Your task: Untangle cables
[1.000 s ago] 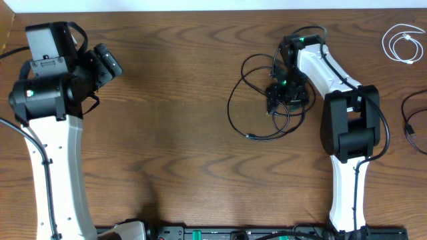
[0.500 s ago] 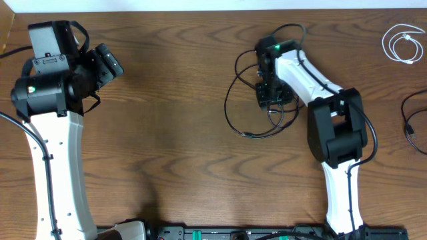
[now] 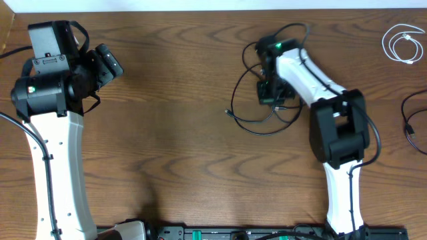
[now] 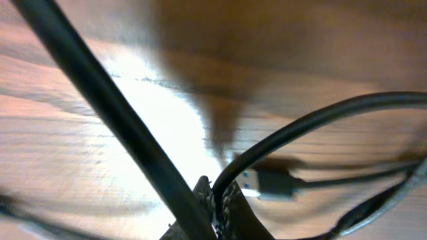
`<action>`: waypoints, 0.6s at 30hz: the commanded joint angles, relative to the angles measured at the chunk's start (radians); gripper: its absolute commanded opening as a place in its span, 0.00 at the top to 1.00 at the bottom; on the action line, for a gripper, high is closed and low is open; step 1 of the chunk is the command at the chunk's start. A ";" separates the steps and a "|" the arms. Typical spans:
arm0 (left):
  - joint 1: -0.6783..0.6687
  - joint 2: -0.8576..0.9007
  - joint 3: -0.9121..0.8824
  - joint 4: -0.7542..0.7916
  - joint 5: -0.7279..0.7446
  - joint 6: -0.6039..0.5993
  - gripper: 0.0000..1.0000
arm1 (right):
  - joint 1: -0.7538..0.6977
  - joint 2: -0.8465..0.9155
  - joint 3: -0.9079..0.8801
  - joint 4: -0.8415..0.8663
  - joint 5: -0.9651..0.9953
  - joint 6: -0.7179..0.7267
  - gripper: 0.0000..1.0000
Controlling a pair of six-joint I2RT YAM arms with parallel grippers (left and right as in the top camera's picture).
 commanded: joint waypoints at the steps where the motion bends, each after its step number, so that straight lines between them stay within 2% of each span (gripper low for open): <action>1: 0.003 0.007 0.005 -0.003 -0.003 -0.010 0.04 | -0.071 -0.137 0.123 -0.037 -0.060 -0.090 0.99; 9: 0.003 0.007 0.005 -0.003 -0.003 -0.010 0.04 | -0.274 -0.363 0.341 -0.128 -0.071 -0.169 0.99; 18: 0.003 0.007 0.005 -0.003 -0.003 -0.010 0.04 | -0.638 -0.543 0.446 -0.097 -0.069 -0.192 0.99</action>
